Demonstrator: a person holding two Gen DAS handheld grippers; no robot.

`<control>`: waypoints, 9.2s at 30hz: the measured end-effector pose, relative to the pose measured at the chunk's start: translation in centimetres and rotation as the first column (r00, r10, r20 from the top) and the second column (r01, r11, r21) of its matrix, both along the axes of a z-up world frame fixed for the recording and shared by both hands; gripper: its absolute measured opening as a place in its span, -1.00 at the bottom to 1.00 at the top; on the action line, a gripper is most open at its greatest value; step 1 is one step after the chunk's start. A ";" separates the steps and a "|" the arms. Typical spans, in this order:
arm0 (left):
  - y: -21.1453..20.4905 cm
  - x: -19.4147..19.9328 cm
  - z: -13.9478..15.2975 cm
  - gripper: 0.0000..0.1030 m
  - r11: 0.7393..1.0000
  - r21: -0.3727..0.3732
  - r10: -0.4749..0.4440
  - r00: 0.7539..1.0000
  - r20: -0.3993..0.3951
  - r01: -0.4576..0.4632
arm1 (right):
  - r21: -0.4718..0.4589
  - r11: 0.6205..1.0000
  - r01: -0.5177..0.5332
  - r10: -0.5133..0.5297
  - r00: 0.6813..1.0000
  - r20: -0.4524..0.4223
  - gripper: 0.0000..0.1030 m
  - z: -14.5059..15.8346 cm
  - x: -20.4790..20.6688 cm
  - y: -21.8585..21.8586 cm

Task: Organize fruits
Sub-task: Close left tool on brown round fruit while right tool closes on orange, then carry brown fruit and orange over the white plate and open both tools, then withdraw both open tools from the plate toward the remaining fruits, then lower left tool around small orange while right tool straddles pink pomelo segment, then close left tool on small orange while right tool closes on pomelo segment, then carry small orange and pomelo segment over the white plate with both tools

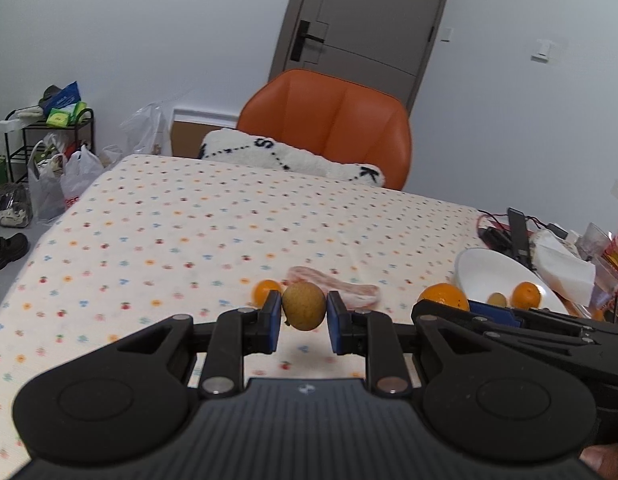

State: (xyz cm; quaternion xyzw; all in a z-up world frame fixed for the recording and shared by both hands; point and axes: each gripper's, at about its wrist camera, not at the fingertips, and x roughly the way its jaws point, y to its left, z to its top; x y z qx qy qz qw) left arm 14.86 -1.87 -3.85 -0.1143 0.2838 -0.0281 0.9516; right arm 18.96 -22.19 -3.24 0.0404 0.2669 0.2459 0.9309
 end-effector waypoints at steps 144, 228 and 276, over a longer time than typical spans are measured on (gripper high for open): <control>2.9 0.9 0.4 0.58 0.993 0.082 0.096 0.993 -0.070 -0.090 | 0.008 0.993 -0.117 0.117 0.993 -0.031 0.68 -0.7 3.3 1.0; 7.4 -0.3 -0.9 -0.56 0.990 0.050 0.136 0.986 -0.095 -0.132 | -0.134 0.957 -0.256 0.248 0.966 -0.073 -0.24 -3.6 3.7 7.6; -10.5 4.1 1.9 -0.56 0.973 0.076 -0.217 0.976 0.003 0.216 | -0.016 0.993 0.114 -0.113 0.993 0.040 -0.26 0.3 1.1 -10.6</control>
